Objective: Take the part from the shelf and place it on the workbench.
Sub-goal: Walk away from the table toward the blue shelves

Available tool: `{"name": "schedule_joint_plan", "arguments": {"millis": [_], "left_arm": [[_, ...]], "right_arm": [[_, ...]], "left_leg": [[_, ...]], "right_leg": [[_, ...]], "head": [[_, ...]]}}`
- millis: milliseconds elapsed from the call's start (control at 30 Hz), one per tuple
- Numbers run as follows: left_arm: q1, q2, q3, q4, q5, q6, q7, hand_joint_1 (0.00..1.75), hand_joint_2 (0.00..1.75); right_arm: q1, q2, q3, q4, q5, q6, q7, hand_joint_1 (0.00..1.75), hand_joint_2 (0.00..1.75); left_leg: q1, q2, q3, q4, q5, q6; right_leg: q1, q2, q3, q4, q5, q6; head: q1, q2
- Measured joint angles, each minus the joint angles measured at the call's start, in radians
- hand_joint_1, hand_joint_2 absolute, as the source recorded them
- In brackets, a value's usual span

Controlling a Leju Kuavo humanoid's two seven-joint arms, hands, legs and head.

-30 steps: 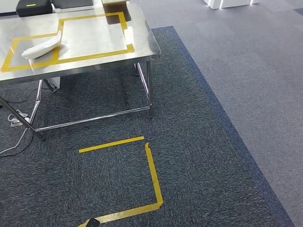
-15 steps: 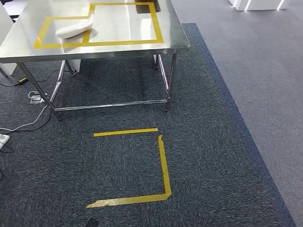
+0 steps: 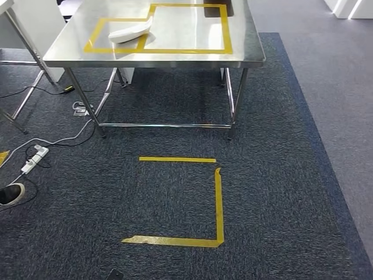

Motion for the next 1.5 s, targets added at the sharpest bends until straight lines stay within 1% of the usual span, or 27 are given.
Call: {"name": "schedule_joint_plan", "arguments": {"millis": [33, 67, 133, 200, 300, 367, 433, 500, 533, 600, 667, 733, 800, 833, 867, 933, 1000, 1033, 1067, 1100, 1200, 1233, 1300, 1333, 1400, 1433, 1500], "left_arm": [[0.002, 0.001, 0.000, 0.000, -0.001, -0.001, 0.000, 0.00, 0.00], [0.003, 0.001, 0.000, 0.000, -0.002, -0.001, 0.001, 0.00, 0.00], [0.003, 0.002, 0.000, 0.000, -0.004, -0.002, 0.001, 0.00, 0.00], [0.000, 0.002, 0.000, 0.000, -0.007, -0.002, 0.001, 0.00, 0.00], [0.004, 0.002, 0.000, 0.000, -0.007, -0.002, 0.002, 0.00, 0.00], [0.005, 0.002, 0.000, 0.000, -0.007, -0.002, 0.005, 0.00, 0.00], [0.002, 0.002, 0.000, 0.000, -0.008, -0.002, 0.006, 0.00, 0.00], [0.002, 0.002, 0.000, 0.000, -0.009, -0.002, 0.006, 0.00, 0.00], [0.003, 0.002, 0.000, 0.000, -0.010, -0.002, 0.008, 0.00, 0.00], [0.005, 0.002, 0.000, 0.000, -0.013, -0.002, 0.011, 0.00, 0.00], [0.004, 0.000, 0.000, 0.000, -0.015, -0.002, 0.013, 0.00, 0.00], [0.002, 0.000, 0.000, 0.000, -0.016, -0.002, 0.014, 0.00, 0.00], [0.005, 0.000, 0.000, 0.000, -0.017, -0.002, 0.015, 0.00, 0.00], [0.008, 0.000, 0.000, 0.000, -0.017, -0.002, 0.016, 0.00, 0.00], [0.010, 0.000, 0.001, 0.000, -0.015, -0.003, 0.016, 0.00, 0.00], [0.010, -0.001, 0.002, 0.000, -0.011, -0.009, 0.016, 0.00, 0.00], [0.009, -0.004, 0.004, 0.000, -0.007, -0.019, 0.016, 0.00, 0.00], [0.010, -0.005, 0.005, 0.000, -0.007, -0.023, 0.016, 0.00, 0.00], [0.011, -0.007, 0.007, 0.000, -0.006, -0.027, 0.016, 0.00, 0.00], [0.012, -0.010, 0.008, 0.000, -0.004, -0.030, 0.015, 0.00, 0.00], [0.008, -0.022, 0.012, 0.000, -0.001, -0.034, 0.014, 0.00, 0.00], [0.005, -0.028, 0.012, 0.000, -0.003, -0.034, 0.015, 0.00, 0.00], [0.003, -0.042, 0.012, 0.002, -0.012, -0.029, 0.022, 0.00, 0.00], [0.005, -0.048, 0.012, 0.003, -0.018, -0.025, 0.026, 0.00, 0.00], [0.005, -0.056, 0.012, 0.004, -0.026, -0.020, 0.033, 0.00, 0.00], [0.004, -0.060, 0.012, 0.004, -0.028, -0.018, 0.034, 0.00, 0.00], [0.002, -0.065, 0.012, 0.004, -0.029, -0.017, 0.035, 0.00, 0.00]], "right_arm": [[0.000, 0.000, 0.000, 0.000, 0.000, 0.000, 0.000, 0.00, 0.00], [-0.001, 0.000, 0.000, 0.000, 0.000, 0.000, 0.000, 0.00, 0.00], [-0.002, 0.000, 0.000, 0.000, 0.001, 0.000, 0.000, 0.00, 0.00], [-0.003, 0.000, 0.000, 0.000, 0.002, 0.000, 0.000, 0.00, 0.00], [-0.006, 0.000, 0.002, 0.000, 0.002, 0.001, 0.000, 0.00, 0.00], [-0.006, 0.000, 0.004, 0.000, 0.002, 0.001, 0.000, 0.00, 0.00], [-0.003, 0.000, 0.007, 0.000, 0.003, 0.002, 0.000, 0.00, 0.00], [0.000, 0.000, 0.009, 0.000, 0.004, 0.003, 0.001, 0.00, 0.00], [0.001, 0.000, 0.009, 0.000, 0.004, 0.004, 0.001, 0.00, 0.00], [0.001, 0.000, 0.010, 0.000, 0.005, 0.004, 0.002, 0.00, 0.00], [0.001, 0.000, 0.010, 0.000, 0.005, 0.004, 0.002, 0.00, 0.00], [0.000, 0.000, 0.011, 0.000, 0.005, 0.004, 0.002, 0.00, 0.00], [0.000, 0.000, 0.011, 0.000, 0.006, 0.004, 0.002, 0.00, 0.00], [0.000, 0.000, 0.012, 0.000, 0.009, 0.004, 0.003, 0.00, 0.00], [0.000, 0.000, 0.014, 0.000, 0.012, 0.004, 0.004, 0.00, 0.00], [0.003, 0.000, 0.017, 0.000, 0.023, 0.004, 0.010, 0.00, 0.00], [0.009, -0.002, 0.021, 0.000, 0.039, 0.004, 0.022, 0.00, 0.00], [0.011, -0.004, 0.025, 0.000, 0.048, 0.004, 0.027, 0.00, 0.00], [0.011, -0.006, 0.030, 0.000, 0.057, 0.003, 0.031, 0.00, 0.00], [0.011, -0.009, 0.035, 0.000, 0.065, 0.003, 0.034, 0.00, 0.00], [0.012, -0.022, 0.053, 0.000, 0.086, 0.004, 0.043, 0.00, 0.00], [0.012, -0.029, 0.058, 0.000, 0.090, 0.004, 0.045, 0.00, 0.00], [0.013, -0.046, 0.065, 0.000, 0.092, 0.004, 0.049, 0.00, 0.00], [0.014, -0.054, 0.067, -0.001, 0.091, 0.004, 0.049, 0.00, 0.00], [0.016, -0.067, 0.068, -0.001, 0.087, 0.004, 0.050, 0.00, 0.00], [0.018, -0.072, 0.068, -0.001, 0.084, 0.004, 0.050, 0.00, 0.00], [0.024, -0.078, 0.067, -0.001, 0.070, 0.003, 0.053, 0.00, 0.00]], "left_leg": [[0.005, 0.004, 0.003, 0.002, 0.008, -0.006], [0.009, 0.010, 0.025, -0.034, 0.033, -0.010], [0.012, 0.047, 0.097, -0.167, 0.090, -0.014], [0.008, 0.075, 0.135, -0.247, 0.112, 0.001], [0.005, 0.056, 0.126, -0.254, 0.116, 0.029], [0.006, 0.037, 0.120, -0.257, 0.125, 0.044], [0.006, 0.017, 0.110, -0.258, 0.132, 0.054], [0.004, -0.007, 0.101, -0.257, 0.139, 0.058], [0.003, -0.020, 0.099, -0.257, 0.141, 0.057], [0.002, -0.048, 0.097, -0.256, 0.145, 0.053], [0.002, -0.074, 0.094, -0.253, 0.149, 0.047], [0.002, -0.097, 0.086, -0.253, 0.155, 0.035], [0.005, -0.118, 0.078, -0.254, 0.162, 0.021], [0.004, -0.109, 0.073, -0.247, 0.158, 0.016], [0.003, -0.087, 0.063, -0.227, 0.143, 0.012], [0.001, -0.026, 0.019, -0.126, 0.080, 0.007], [0.002, 0.000, -0.029, -0.003, 0.022, 0.002], [0.003, 0.004, -0.035, 0.024, 0.016, 0.001], [0.003, 0.008, -0.023, 0.011, 0.030, 0.002], [0.002, 0.015, 0.007, -0.038, 0.058, 0.004], [-0.010, 0.083, 0.111, -0.225, 0.120, 0.022], [-0.015, 0.098, 0.122, -0.250, 0.121, 0.029], [-0.019, 0.082, 0.118, -0.257, 0.121, 0.040], [-0.018, 0.070, 0.117, -0.259, 0.124, 0.045], [-0.013, 0.048, 0.114, -0.264, 0.131, 0.057], [-0.011, 0.036, 0.111, -0.264, 0.134, 0.061], [-0.010, 0.010, 0.105, -0.264, 0.138, 0.066]], "right_leg": [[-0.001, -0.014, -0.002, 0.001, 0.000, 0.001], [-0.002, -0.027, -0.003, 0.004, -0.001, 0.004], [-0.002, -0.051, -0.005, 0.012, -0.005, 0.013], [0.002, -0.070, -0.008, 0.023, -0.011, 0.026], [0.002, -0.085, -0.012, 0.030, -0.014, 0.044], [-0.003, -0.045, -0.030, 0.069, -0.050, 0.055], [-0.004, 0.008, -0.081, 0.185, -0.121, 0.060], [-0.004, 0.025, -0.131, 0.302, -0.168, 0.058], [-0.004, 0.029, -0.135, 0.314, -0.162, 0.055], [-0.004, 0.042, -0.089, 0.227, -0.102, 0.048], [-0.008, 0.093, -0.022, 0.091, -0.051, 0.042], [-0.009, 0.123, 0.005, 0.033, -0.044, 0.039], [-0.009, 0.102, 0.012, 0.028, -0.041, 0.034], [-0.010, 0.089, 0.016, 0.025, -0.036, 0.029], [-0.011, 0.074, 0.018, 0.021, -0.032, 0.024], [-0.009, 0.040, 0.018, 0.019, -0.030, 0.018], [-0.004, 0.003, 0.016, 0.020, -0.031, 0.015], [-0.002, -0.014, 0.016, 0.020, -0.032, 0.014], [-0.001, -0.030, 0.016, 0.020, -0.033, 0.014], [0.000, -0.043, 0.017, 0.021, -0.034, 0.015], [0.007, -0.078, 0.019, 0.023, -0.041, 0.024], [0.009, -0.089, 0.020, 0.025, -0.044, 0.028], [0.010, -0.112, 0.025, 0.024, -0.047, 0.036], [0.008, -0.106, 0.026, 0.028, -0.053, 0.042], [0.003, -0.050, 0.002, 0.079, -0.092, 0.053], [0.000, -0.012, -0.025, 0.136, -0.125, 0.057], [-0.002, 0.024, -0.093, 0.275, -0.184, 0.060]], "head": [[0.000, 0.000], [0.000, 0.000], [-0.001, 0.000], [0.001, 0.000], [0.004, 0.000], [0.004, 0.000], [0.005, 0.000], [0.005, 0.000], [0.005, 0.000], [0.005, 0.000], [0.004, 0.000], [0.004, 0.000], [0.003, 0.000], [0.003, 0.000], [0.000, 0.000], [-0.006, 0.000], [-0.008, 0.000], [-0.008, 0.000], [-0.008, 0.000], [-0.008, 0.000], [-0.008, 0.000], [-0.007, 0.000], [-0.007, 0.000], [-0.007, 0.000], [-0.003, 0.000], [-0.001, 0.000], [0.000, 0.000]]}}
